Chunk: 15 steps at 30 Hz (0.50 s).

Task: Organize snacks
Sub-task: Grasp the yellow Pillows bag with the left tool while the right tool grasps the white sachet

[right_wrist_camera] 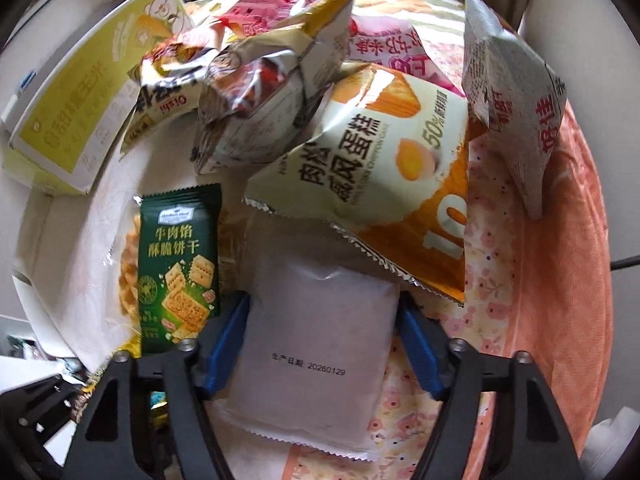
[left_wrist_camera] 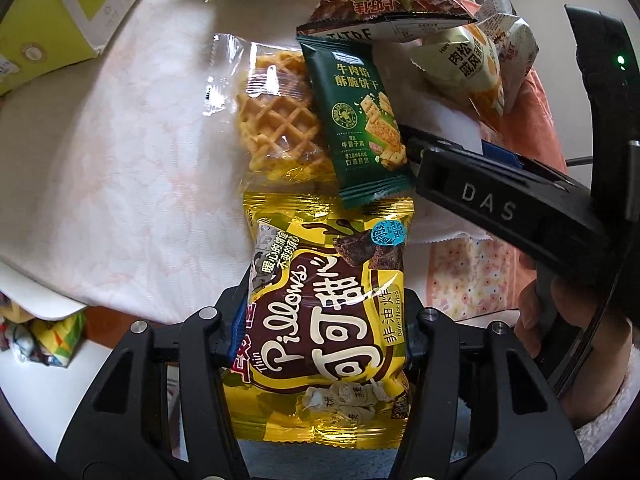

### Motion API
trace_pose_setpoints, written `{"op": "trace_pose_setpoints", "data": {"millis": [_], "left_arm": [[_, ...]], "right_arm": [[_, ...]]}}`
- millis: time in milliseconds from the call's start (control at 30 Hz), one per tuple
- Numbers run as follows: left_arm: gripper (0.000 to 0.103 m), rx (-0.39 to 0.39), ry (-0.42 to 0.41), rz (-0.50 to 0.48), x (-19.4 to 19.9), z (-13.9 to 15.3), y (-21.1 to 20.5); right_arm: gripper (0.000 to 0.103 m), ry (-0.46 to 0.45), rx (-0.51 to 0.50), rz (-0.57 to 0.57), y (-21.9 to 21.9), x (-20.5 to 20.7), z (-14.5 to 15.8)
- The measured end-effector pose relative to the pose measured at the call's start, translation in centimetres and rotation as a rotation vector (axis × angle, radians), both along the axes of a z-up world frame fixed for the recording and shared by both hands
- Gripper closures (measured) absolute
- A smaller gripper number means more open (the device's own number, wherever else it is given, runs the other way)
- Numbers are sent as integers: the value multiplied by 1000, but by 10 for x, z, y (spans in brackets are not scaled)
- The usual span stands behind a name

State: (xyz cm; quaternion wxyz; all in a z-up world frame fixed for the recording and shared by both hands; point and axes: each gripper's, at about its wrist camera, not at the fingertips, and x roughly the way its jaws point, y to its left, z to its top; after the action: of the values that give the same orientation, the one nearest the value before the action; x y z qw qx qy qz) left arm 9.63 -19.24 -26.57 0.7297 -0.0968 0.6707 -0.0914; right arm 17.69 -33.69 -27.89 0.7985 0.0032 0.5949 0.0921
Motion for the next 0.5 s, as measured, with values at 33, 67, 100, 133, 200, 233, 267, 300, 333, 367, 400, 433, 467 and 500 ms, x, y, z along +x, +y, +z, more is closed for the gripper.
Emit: {"op": "trace_pose_setpoints", "data": {"millis": [33, 67, 100, 133, 200, 233, 267, 300, 333, 367, 400, 433, 467, 500], "left_arm": [[53, -1, 0, -2, 0, 0, 1], [53, -1, 0, -4, -1, 1, 2], [53, -1, 0, -7, -1, 1, 2], [53, -3, 0, -10, -1, 3, 7], [53, -7, -1, -15, -4, 1, 4], [53, -6, -4, -18, -4, 1, 4], [53, -4, -6, -21, -4, 0, 2], [53, -5, -10, -24, -5, 2, 3], [53, -4, -11, -24, -5, 1, 1], [53, -4, -14, -26, -6, 3, 2], [53, -3, -17, -27, -7, 5, 2], [53, -2, -19, -28, -8, 6, 2], [53, -1, -22, -30, -7, 6, 1], [53, -1, -26, -32, -8, 10, 1]], "right_arm": [[41, -3, -3, -2, 0, -1, 0], [41, 1, 1, -3, 0, -1, 0], [42, 1, 5, -8, -1, -1, 0], [42, 1, 9, -11, -1, -2, 1], [43, 3, 17, -17, -3, -5, 1], [43, 4, 21, -19, -4, -7, 2], [43, 4, 25, -22, -5, -9, 2], [43, 4, 29, -24, -6, -13, 5], [44, 3, 35, -27, -7, -17, 6], [44, 0, 42, -30, -8, -21, 8], [44, -2, 45, -32, -8, -25, 11], [44, -7, 50, -34, -9, -28, 15], [44, -11, 52, -35, -9, -31, 18], [44, -16, 56, -36, -11, -34, 22]]}}
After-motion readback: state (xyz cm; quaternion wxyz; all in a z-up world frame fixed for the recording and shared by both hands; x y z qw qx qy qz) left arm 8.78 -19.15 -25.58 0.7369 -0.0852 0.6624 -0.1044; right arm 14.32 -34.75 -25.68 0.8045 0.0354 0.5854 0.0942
